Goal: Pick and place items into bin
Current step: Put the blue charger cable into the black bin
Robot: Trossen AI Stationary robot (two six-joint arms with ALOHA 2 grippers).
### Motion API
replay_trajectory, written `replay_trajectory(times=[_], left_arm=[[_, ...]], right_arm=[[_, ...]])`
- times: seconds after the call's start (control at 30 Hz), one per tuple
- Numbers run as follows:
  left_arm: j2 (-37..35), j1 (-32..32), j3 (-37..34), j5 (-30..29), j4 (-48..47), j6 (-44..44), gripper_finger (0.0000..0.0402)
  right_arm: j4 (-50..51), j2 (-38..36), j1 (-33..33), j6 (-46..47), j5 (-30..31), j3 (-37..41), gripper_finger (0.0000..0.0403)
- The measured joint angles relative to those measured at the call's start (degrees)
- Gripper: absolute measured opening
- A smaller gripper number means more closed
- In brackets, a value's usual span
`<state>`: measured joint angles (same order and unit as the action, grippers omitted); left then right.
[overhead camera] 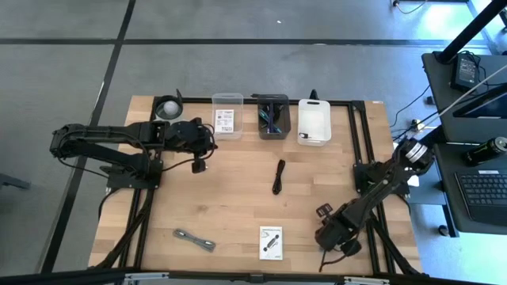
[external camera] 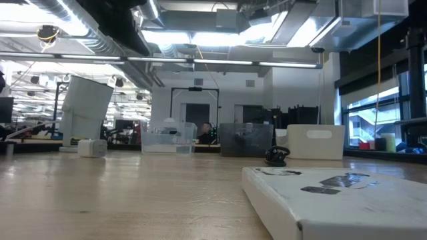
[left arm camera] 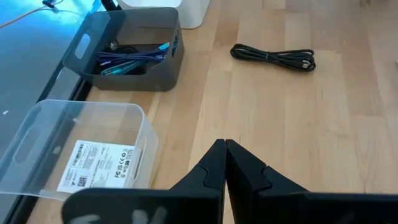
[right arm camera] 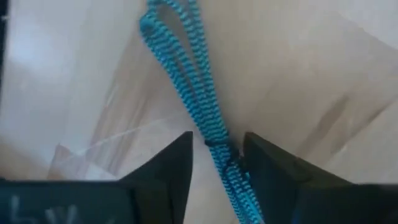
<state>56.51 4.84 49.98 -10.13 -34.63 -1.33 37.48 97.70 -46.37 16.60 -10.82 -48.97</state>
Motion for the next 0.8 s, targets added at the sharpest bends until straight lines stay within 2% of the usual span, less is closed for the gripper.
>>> replay_trajectory(times=[0.1, 0.23, 0.27, 0.43, 0.53, 0.73, 0.8], left_arm=[[-0.04, 0.0, 0.0, 0.19, 0.14, 0.55, 0.0001], [-0.03, 0.0, 0.0, 0.22, 0.25, 0.5, 0.0001], [-0.03, 0.0, 0.0, 0.22, 0.24, 0.13, 0.0002], [0.0, 0.0, 0.0, 0.2, 0.44, -0.3, 0.0003], [-0.02, 0.02, 0.0, -0.46, 0.55, -0.32, 0.0001], [0.0, 0.02, 0.0, -0.72, 0.63, -0.32, 0.0005], [0.0, 0.02, 0.0, -0.72, 0.61, -0.34, 0.0005]], right_arm=[[0.03, 1.14, -0.31, 4.94, 0.34, -0.28, 0.0112], [0.49, -0.62, -0.13, 11.5, 3.42, -0.06, 0.0028], [0.21, -1.71, -0.07, 13.11, 4.57, 0.05, 0.0018], [-0.15, -9.32, 2.63, 24.49, 7.67, 0.16, 0.0021], [-0.57, -14.37, 3.92, 35.42, 16.07, 0.32, 0.001], [-4.88, -24.06, 10.06, 57.21, 42.53, 0.16, 0.0013], [-6.63, -25.53, 13.84, 61.2, 47.33, 0.14, 0.0012]])
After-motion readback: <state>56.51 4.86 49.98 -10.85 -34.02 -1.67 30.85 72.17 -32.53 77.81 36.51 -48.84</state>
